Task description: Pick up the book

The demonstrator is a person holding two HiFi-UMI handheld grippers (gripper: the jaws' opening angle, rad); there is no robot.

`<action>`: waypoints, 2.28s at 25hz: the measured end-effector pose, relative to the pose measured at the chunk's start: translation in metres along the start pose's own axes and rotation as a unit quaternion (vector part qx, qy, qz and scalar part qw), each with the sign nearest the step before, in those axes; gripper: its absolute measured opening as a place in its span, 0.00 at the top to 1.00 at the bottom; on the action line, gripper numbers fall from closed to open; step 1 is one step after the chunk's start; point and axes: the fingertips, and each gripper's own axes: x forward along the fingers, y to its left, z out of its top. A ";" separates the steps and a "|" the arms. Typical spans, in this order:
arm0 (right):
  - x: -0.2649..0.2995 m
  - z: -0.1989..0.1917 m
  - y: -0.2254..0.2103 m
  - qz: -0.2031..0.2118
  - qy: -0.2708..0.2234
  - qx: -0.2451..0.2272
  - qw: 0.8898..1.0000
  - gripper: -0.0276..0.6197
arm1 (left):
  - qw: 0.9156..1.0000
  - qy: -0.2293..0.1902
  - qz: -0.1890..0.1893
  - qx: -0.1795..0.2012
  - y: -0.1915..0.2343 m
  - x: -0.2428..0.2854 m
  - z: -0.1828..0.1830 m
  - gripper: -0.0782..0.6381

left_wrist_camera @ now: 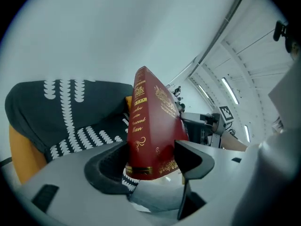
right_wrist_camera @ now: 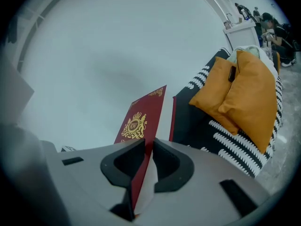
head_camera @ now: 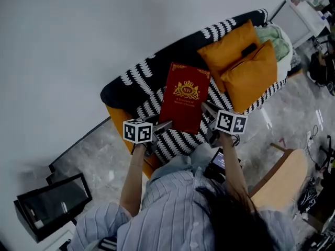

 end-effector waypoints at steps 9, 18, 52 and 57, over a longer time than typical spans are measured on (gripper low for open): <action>-0.039 -0.055 0.037 -0.010 -0.012 -0.010 1.000 0.86 | 1.000 -0.015 -0.008 0.007 -0.021 -0.048 -0.055 0.44; -0.090 -0.078 0.026 -0.025 -0.023 -0.002 0.999 0.86 | 1.000 -0.011 -0.015 0.018 -0.060 -0.044 -0.090 0.44; -0.299 -0.161 -0.049 0.072 0.003 -0.010 0.997 0.86 | 0.996 -0.059 0.073 -0.008 -0.261 -0.013 -0.258 0.44; -0.309 -0.207 -0.038 0.080 0.012 0.006 0.997 0.86 | 0.995 -0.057 0.083 -0.009 -0.261 -0.039 -0.297 0.44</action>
